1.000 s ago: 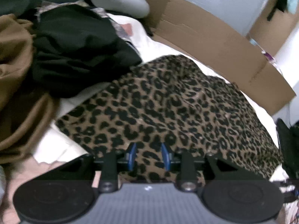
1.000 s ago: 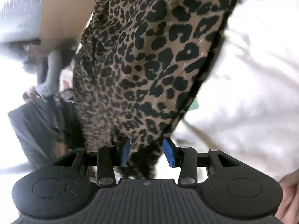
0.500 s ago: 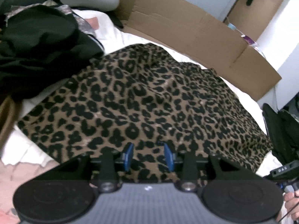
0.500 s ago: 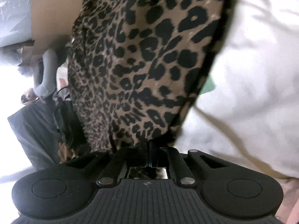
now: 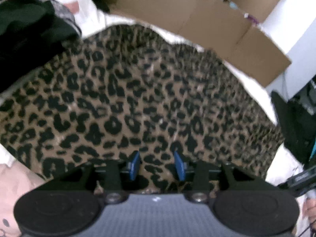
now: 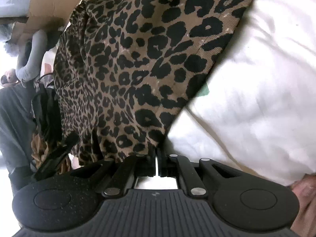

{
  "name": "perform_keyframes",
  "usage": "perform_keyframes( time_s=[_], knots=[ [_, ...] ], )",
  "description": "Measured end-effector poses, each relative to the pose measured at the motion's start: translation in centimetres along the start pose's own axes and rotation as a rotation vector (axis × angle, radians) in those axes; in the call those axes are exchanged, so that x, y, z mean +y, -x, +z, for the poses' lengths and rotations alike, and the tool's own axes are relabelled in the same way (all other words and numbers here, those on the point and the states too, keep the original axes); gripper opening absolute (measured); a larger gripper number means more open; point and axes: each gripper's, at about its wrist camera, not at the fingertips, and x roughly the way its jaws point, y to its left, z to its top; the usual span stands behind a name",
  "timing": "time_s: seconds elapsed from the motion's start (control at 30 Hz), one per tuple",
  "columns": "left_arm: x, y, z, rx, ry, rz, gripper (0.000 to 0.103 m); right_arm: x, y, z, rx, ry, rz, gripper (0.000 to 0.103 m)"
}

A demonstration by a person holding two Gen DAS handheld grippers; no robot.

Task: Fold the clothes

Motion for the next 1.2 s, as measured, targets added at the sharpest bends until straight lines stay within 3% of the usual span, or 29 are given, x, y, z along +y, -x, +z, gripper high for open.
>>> perform_keyframes(
  time_s=[0.13,0.2,0.33,0.4,0.63,0.87,1.0,1.17,1.2],
  knots=[
    [-0.5,-0.3,-0.1,0.024,-0.056,0.024,0.042,1.0,2.0,0.3,-0.019,0.085,0.049,0.006],
    [-0.5,0.0,0.7,0.004,-0.071,0.030,0.043,1.6,3.0,0.5,-0.032,0.131,0.075,0.013],
    [-0.6,0.5,2.3,-0.036,-0.100,0.043,0.048,2.9,4.8,2.1,-0.087,0.219,0.082,0.013],
    [-0.6,0.8,3.1,-0.055,-0.115,0.050,0.055,3.4,5.3,3.0,-0.121,0.257,0.053,0.013],
    [-0.6,0.2,6.5,-0.107,-0.180,0.082,0.055,5.2,5.3,5.4,-0.279,0.440,-0.139,0.013],
    [0.6,-1.0,10.3,-0.166,-0.195,0.153,0.055,7.1,5.0,7.2,-0.390,0.610,-0.276,0.014],
    [1.1,-1.5,11.9,-0.186,-0.236,0.198,0.055,7.5,4.8,8.4,-0.374,0.642,-0.282,0.014],
    [2.3,-3.5,12.8,-0.145,-0.250,0.218,0.054,7.0,3.7,9.4,-0.371,0.690,-0.340,0.014],
    [2.7,-4.0,12.7,-0.143,-0.249,0.226,0.049,6.6,3.5,9.8,-0.370,0.692,-0.359,0.014]
  ],
)
